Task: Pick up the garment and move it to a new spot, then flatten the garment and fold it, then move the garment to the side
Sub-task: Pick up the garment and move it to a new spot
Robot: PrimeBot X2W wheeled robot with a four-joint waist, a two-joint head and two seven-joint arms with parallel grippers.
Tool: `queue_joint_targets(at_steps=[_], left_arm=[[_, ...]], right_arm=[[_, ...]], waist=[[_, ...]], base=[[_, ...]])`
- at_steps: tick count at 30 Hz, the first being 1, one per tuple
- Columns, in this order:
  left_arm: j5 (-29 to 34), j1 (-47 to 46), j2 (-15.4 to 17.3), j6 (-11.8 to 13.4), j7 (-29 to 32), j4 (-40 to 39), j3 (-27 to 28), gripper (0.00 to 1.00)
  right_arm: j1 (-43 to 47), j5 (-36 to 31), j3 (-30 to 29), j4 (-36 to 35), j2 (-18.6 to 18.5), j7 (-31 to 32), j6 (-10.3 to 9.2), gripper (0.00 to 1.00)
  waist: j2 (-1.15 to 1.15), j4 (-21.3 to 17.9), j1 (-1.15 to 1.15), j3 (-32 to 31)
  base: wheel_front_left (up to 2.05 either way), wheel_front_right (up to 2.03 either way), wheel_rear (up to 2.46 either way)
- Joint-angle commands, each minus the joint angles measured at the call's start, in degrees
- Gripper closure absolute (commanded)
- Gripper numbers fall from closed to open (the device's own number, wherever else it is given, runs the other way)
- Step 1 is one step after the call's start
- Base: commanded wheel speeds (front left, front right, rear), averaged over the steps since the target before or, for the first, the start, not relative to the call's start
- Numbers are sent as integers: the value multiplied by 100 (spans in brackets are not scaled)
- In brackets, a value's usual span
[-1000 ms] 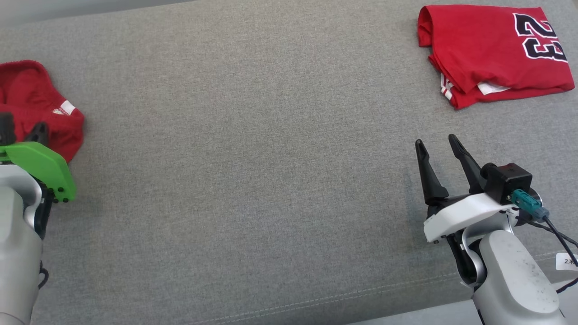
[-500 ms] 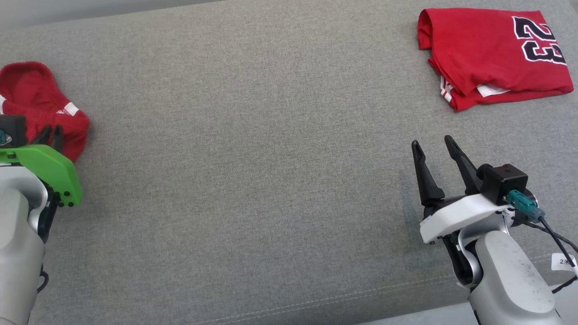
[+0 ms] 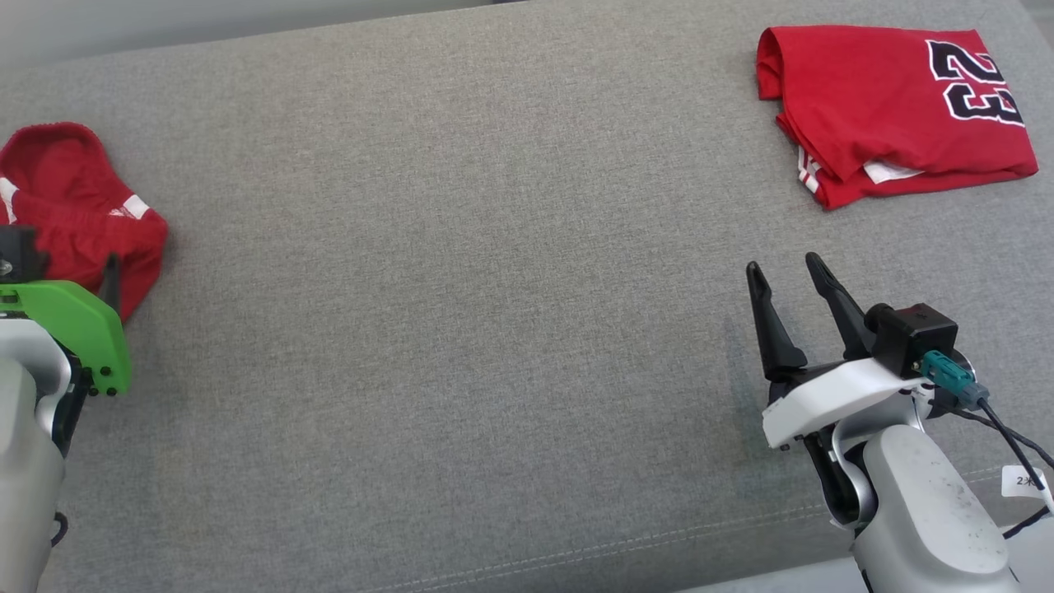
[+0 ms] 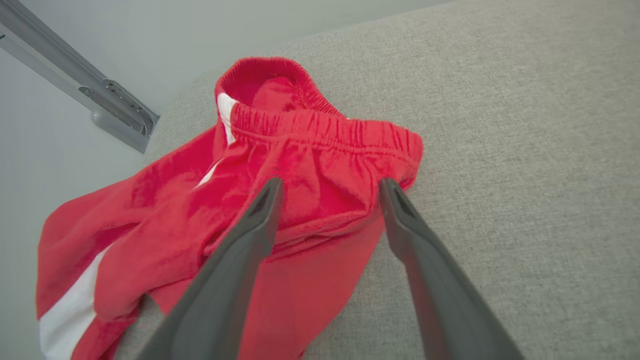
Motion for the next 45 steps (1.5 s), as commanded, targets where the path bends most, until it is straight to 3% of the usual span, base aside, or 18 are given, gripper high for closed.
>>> queue_joint_targets(at_steps=[1,17,26,27,28,29,30,45], left_arm=[[29,-30,17,-9,77,47,-41,0],[56,-229,216,98,389,473,-231,0],[10,-295,195,144,272,662,-252,0],[9,-300,181,147,239,672,-260,5],[13,-307,170,156,209,678,-270,38],[22,-316,159,157,144,671,-281,64],[26,-319,149,156,100,675,-291,100],[-12,-477,35,76,-774,449,-377,100]], right_arm=[[5,19,4,6,-22,-25,-2,0],[-98,38,-31,-82,-62,-33,-2,0],[-126,28,-77,-104,-69,-38,-2,0],[-117,9,-84,-104,-59,-38,-2,0],[-112,-4,-89,-101,-56,-37,-2,0],[-116,-7,-89,-95,-58,-36,-2,0],[-122,-10,-85,-88,-59,-35,-2,0],[-7,-47,-105,10,-63,-37,-2,0]], waist=[[0,-16,0,8],[0,-326,0,372],[0,-357,0,482],[0,-347,0,481],[0,-335,0,480],[0,-320,0,477],[0,-306,0,472],[0,-50,0,106]], base=[[0,0,0],[0,0,0],[0,0,0],[0,0,0],[0,0,0],[0,0,0],[0,0,0],[0,0,0]])
